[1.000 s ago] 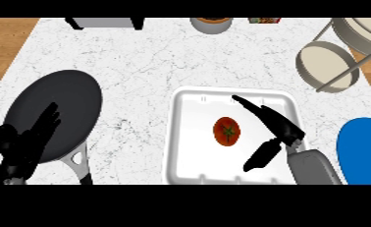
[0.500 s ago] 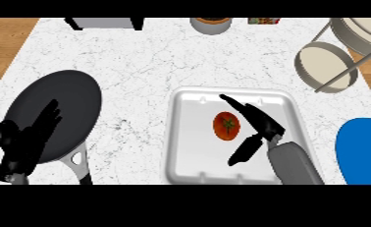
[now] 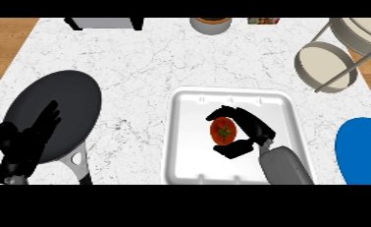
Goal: Pick the tomato from the tray and place it in the tiered basket
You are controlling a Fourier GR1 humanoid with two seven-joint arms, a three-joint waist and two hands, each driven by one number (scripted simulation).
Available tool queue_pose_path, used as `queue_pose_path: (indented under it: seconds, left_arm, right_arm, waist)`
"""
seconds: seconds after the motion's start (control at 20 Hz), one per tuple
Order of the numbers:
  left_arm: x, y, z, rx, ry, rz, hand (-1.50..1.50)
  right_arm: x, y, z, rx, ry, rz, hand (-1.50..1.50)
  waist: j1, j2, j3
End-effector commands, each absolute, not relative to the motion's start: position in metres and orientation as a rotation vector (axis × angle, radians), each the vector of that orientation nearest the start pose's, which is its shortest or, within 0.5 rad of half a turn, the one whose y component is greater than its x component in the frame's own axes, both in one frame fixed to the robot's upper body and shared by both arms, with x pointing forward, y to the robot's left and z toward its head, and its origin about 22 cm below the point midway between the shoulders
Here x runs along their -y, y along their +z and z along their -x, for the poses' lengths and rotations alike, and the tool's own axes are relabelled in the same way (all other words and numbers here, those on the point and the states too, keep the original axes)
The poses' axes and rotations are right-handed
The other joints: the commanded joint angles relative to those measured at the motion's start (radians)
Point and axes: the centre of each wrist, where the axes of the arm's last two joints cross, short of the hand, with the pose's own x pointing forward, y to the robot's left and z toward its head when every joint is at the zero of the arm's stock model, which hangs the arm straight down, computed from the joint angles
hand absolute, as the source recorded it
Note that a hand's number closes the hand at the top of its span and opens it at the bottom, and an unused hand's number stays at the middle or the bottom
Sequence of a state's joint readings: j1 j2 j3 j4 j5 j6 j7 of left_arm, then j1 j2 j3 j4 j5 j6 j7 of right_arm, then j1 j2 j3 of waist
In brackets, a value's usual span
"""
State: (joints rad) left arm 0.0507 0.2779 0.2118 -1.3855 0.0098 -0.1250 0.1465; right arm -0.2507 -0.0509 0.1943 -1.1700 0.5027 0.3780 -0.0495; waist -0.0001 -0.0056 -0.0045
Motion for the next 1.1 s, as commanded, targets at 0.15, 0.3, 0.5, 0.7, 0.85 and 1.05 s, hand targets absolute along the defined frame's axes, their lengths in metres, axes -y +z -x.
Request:
queue_pose_path:
  seconds: [0.15,0.3,0.5,0.7,0.85,1.05]
  left_arm:
    - [-0.342,-0.020,-0.206,1.184,-0.064,-0.268,0.00]
    - [-0.356,-0.014,-0.227,1.203,-0.055,-0.279,0.00]
    - [-0.366,-0.012,-0.229,1.199,-0.049,-0.280,0.00]
    - [-0.370,-0.035,-0.201,1.191,-0.051,-0.301,0.00]
    - [-0.362,-0.023,-0.219,1.188,-0.057,-0.284,0.00]
    - [-0.371,-0.021,-0.213,1.168,-0.060,-0.294,0.00]
  right_arm:
    - [0.167,-0.054,-0.296,1.392,0.894,-0.054,1.50]
    - [0.180,-0.053,-0.286,1.431,0.846,-0.042,1.50]
    - [0.219,-0.039,-0.274,1.426,0.783,0.018,1.50]
    - [0.190,-0.003,-0.277,1.418,0.717,0.244,1.50]
    - [0.158,0.017,-0.285,1.348,0.805,0.572,1.50]
    - [0.126,0.051,-0.289,1.303,0.795,0.896,1.50]
  waist:
    - [0.009,0.006,0.005]
    - [0.002,0.006,0.005]
    - [-0.002,0.005,0.005]
    - [-0.005,0.001,0.003]
    - [-0.018,-0.008,-0.004]
    - [-0.014,-0.019,-0.006]
